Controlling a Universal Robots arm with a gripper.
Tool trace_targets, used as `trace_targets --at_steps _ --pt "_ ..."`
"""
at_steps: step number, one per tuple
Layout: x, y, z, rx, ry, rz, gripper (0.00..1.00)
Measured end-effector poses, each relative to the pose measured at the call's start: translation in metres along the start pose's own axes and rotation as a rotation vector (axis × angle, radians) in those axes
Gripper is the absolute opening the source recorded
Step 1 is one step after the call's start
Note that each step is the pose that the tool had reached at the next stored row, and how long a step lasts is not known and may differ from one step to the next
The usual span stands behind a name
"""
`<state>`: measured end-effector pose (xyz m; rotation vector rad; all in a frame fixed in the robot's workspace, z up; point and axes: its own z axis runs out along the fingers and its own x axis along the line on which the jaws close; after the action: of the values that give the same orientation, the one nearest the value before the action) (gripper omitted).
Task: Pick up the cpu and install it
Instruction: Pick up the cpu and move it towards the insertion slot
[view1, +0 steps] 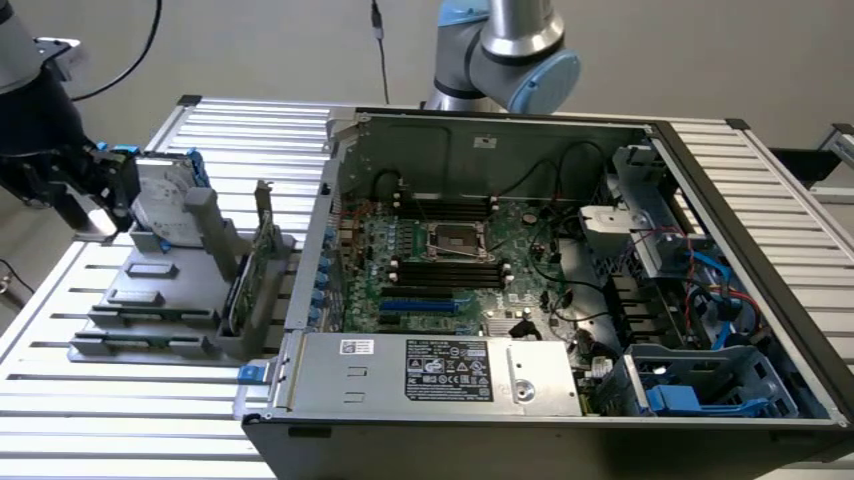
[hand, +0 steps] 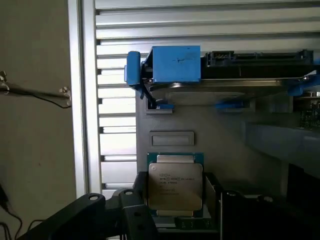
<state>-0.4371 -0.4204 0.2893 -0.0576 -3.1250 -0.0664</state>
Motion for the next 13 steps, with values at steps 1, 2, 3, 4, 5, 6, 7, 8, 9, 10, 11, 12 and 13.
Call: trace_targets --at_steps 1,2,3,4,5,6,7,8,9,10,11,12,13 --pt "-0.002 0.0003 -0.0045 -0.0001 -0.0001 0.000 0.55" --pt "-0.005 0.0006 -0.0090 -0.0003 -0.0001 0.000 0.55" --pt "-0.009 0.0010 -0.0137 -0.0004 0.0004 0.000 0.55" --pt "-0.013 0.0013 -0.0178 -0.0005 0.0010 0.000 0.55" --pt "-0.018 0.0016 -0.0225 -0.0007 0.0017 0.000 0.55" --pt "-0.022 0.0019 -0.0266 -0.0008 0.0026 0.000 0.55" --pt "-0.026 0.0023 -0.0308 -0.0010 0.0034 0.000 0.55" --pt "-0.031 0.0026 -0.0349 -0.0013 0.0041 0.000 0.55" --pt "-0.035 0.0030 -0.0389 -0.0016 0.0049 0.000 0.55" --pt "-0.040 0.0034 -0.0432 -0.0018 0.0059 0.000 0.55" --pt "-0.044 0.0036 -0.0466 -0.0024 0.0065 0.000 0.55" --pt "-0.049 0.0040 -0.0498 -0.0034 0.0070 0.000 0.55" --pt "-0.054 0.0042 -0.0527 -0.0045 0.0075 0.000 0.55"
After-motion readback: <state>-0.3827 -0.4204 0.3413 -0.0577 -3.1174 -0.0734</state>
